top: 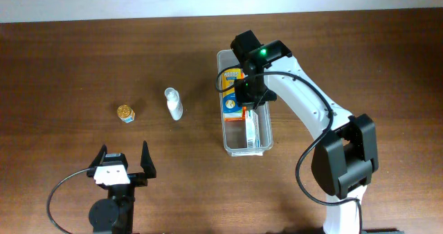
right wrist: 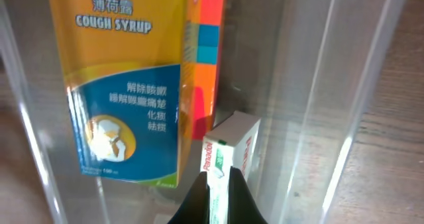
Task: Pack container
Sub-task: 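Lower the Panadol box into the container's near end and release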
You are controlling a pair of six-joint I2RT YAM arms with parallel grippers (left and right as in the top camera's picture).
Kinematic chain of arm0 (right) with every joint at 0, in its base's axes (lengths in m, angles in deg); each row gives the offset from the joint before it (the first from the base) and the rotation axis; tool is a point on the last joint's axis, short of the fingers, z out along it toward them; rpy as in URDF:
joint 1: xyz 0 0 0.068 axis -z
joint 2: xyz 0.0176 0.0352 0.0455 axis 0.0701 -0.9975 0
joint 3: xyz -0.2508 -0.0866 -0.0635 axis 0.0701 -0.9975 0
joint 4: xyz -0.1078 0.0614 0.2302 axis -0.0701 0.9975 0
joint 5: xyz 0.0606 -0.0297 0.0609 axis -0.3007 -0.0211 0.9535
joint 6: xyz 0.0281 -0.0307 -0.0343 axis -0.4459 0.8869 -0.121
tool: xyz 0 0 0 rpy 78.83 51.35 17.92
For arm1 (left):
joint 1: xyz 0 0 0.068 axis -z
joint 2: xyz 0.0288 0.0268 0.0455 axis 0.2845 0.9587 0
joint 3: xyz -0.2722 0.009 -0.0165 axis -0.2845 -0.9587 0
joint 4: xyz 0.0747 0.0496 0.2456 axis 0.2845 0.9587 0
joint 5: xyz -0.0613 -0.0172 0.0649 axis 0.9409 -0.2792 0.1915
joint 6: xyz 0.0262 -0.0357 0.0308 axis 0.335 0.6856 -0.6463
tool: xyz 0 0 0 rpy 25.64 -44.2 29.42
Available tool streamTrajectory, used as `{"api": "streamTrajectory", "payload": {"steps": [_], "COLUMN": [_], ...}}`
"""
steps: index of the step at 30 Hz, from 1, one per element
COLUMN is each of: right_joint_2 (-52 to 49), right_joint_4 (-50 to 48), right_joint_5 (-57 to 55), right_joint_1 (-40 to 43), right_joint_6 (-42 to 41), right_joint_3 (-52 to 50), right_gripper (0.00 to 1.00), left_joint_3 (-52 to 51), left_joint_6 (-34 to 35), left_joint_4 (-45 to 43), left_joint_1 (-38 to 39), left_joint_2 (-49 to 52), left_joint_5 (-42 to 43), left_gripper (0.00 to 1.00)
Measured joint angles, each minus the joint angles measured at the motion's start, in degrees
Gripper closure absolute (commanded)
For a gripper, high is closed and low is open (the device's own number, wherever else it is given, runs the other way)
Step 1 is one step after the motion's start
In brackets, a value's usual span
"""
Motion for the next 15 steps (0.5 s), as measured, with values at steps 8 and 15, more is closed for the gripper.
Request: {"api": "streamTrajectory", "payload": {"steps": [8,15], "right_joint_2": [0.0,0.0], "right_joint_4": [1.51,2.12], "right_joint_5": [1.7,2.49], "right_joint_1": [-0.02,-0.02], "right_joint_6": [0.02,0.04], "right_joint_3": [-1.01,-3.76], "right_gripper": [0.96,0.96], "left_joint_3": [0.0,0.0], "left_joint_6": [0.0,0.0], "left_joint_4": [0.0,0.0], "left_joint_1": [0.0,0.0], "left_joint_2": [0.0,0.0], "left_joint_5": [0.0,0.0], "left_gripper": [0.01,0.01]}}
